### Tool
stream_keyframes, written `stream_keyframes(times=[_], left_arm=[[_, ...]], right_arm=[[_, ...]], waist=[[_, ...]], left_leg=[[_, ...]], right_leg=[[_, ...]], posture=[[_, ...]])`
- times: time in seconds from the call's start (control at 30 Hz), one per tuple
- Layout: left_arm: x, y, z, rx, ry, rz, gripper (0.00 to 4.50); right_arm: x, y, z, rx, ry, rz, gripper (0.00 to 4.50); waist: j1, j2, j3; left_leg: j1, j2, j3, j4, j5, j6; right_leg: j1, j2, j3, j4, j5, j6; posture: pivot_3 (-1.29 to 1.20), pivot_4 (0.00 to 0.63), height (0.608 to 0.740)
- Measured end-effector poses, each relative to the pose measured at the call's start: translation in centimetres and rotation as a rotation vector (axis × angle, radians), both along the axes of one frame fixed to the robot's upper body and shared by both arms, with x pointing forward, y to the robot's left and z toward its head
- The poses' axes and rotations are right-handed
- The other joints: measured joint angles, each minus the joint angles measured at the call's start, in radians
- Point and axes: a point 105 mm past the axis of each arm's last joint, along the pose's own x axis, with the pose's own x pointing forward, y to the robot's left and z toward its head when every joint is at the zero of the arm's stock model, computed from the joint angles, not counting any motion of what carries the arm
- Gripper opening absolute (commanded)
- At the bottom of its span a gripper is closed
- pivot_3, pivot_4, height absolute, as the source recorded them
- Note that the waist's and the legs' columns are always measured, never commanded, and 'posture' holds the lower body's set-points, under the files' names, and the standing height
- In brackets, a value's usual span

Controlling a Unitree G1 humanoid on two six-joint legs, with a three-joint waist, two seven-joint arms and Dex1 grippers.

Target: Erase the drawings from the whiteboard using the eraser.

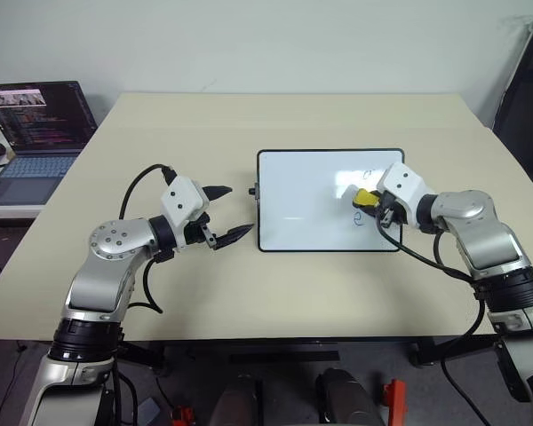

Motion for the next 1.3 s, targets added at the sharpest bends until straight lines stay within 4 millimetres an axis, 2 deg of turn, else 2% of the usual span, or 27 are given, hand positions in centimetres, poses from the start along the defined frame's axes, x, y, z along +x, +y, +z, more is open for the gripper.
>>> stream_keyframes(times=[0.23, 0.4, 0.57, 0.73, 0.83, 1.0, 1.13, 1.2, 1.3], left_arm=[[0.0, -0.2, -0.2, 0.004, 0.004, -0.006, 4.5], [0.0, -0.7, -0.4, -0.001, 0.01, -0.017, 4.5], [0.0, -0.6, -0.4, -0.003, 0.008, -0.012, 4.5], [0.1, -0.6, -0.4, -0.004, 0.014, -0.006, 4.5], [0.1, -0.6, -0.4, -0.005, 0.013, -0.004, 4.5], [0.2, -0.6, -0.4, -0.005, 0.011, -0.001, 4.5], [0.2, -1.1, -0.5, -0.003, 0.014, -0.013, 4.5], [0.2, -1.2, -0.5, -0.005, 0.013, -0.014, 4.5], [0.3, -1.2, -0.5, -0.006, 0.014, -0.013, 4.5]], right_arm=[[2.6, -1.7, 2.8, -0.012, -0.123, -0.12, 1.09], [3.9, -1.8, 4.1, 0.015, -0.184, -0.182, 1.09], [3.8, -1.4, 3.7, -0.003, -0.185, -0.175, 1.09], [1.8, 1.0, 1.5, -0.021, -0.088, -0.038, 1.09], [1.4, 1.5, 1.1, -0.026, -0.063, -0.016, 1.09], [2.0, 1.0, 1.3, -0.023, -0.082, -0.054, 1.09], [3.8, -0.7, 3.1, -0.03, -0.154, -0.169, 1.09], [4.2, -1.6, 3.6, -0.031, -0.173, -0.211, 1.09], [4.3, -1.8, 3.7, -0.032, -0.182, -0.214, 1.09]], waist=[[-0.001, 0.0, 0.0], [-0.001, 0.0, 0.0], [-0.002, 0.0, 0.0], [-0.005, 0.0, 0.0], [-0.005, 0.0, 0.0], [-0.004, 0.0, 0.0], [-0.001, 0.0, 0.0], [0.0, 0.0, 0.0], [0.0, 0.0, 0.0]], left_leg=[[0.002, 0.0, 0.002, 0.0, 0.0, 0.001], [0.002, 0.0, 0.002, -0.001, 0.0, 0.0], [0.002, 0.0, 0.002, 0.0, 0.0, 0.0], [0.004, 0.0, 0.002, -0.001, 0.0, 0.0], [0.004, 0.0, 0.002, -0.001, 0.0, 0.0], [0.004, 0.0, 0.002, 0.0, 0.0, 0.0], [0.006, 0.0, 0.002, 0.0, 0.001, 0.002], [0.006, 0.0, 0.001, 0.0, 0.001, 0.002], [0.006, 0.0, 0.001, 0.0, 0.001, 0.002]], right_leg=[[0.001, 0.0, 0.001, 0.0, 0.0, 0.0], [0.0, 0.0, 0.001, 0.0, 0.0, 0.0], [0.001, 0.0, 0.002, 0.0, 0.0, 0.0], [0.002, 0.001, 0.002, 0.0, 0.0, 0.0], [0.002, 0.001, 0.002, 0.0, 0.0, 0.0], [0.002, 0.001, 0.002, 0.0, 0.0, 0.0], [0.005, 0.001, 0.002, -0.001, 0.001, 0.002], [0.006, 0.001, 0.001, -0.002, 0.001, 0.002], [0.006, 0.001, 0.001, -0.002, 0.001, 0.002]], posture=[[0.0, 0.15, 0.74], [0.0, 0.15, 0.74], [0.0, 0.15, 0.74], [0.0, 0.15, 0.74], [0.0, 0.15, 0.74], [0.0, 0.15, 0.74], [0.0, 0.15, 0.74], [0.0, 0.15, 0.74], [0.0, 0.15, 0.74]])
